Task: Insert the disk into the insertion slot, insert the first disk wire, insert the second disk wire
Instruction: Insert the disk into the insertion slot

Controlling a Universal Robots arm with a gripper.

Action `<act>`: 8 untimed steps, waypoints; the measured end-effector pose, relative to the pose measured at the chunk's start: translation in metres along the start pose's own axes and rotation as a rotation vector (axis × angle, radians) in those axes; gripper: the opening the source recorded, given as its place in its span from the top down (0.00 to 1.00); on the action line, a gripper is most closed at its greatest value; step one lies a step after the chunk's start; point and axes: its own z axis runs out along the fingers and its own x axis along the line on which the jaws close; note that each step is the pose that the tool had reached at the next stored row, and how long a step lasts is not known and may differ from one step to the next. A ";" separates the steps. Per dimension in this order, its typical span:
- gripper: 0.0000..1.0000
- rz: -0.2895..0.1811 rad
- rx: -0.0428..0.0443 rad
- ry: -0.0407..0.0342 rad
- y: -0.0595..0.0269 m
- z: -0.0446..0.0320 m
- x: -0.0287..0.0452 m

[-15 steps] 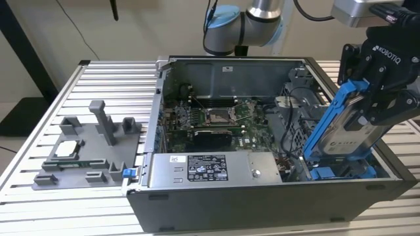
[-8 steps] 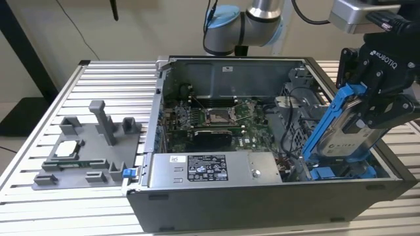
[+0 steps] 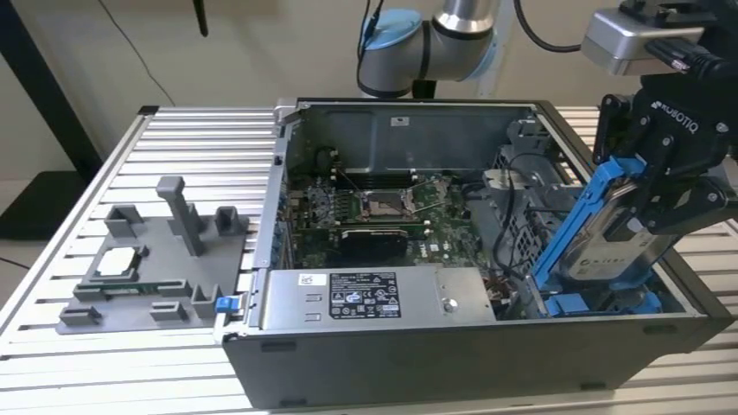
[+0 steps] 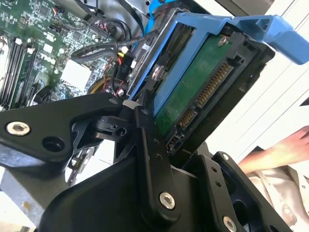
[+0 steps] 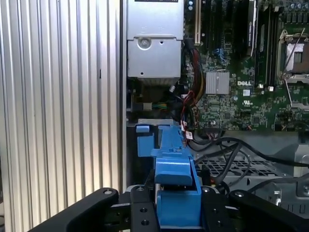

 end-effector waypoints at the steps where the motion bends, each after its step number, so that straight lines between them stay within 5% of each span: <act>1: 1.00 0.000 0.0000 0.0000 -0.0004 0.0010 0.0000; 8: 1.00 0.000 -0.0002 0.0000 -0.0030 0.0097 -0.0001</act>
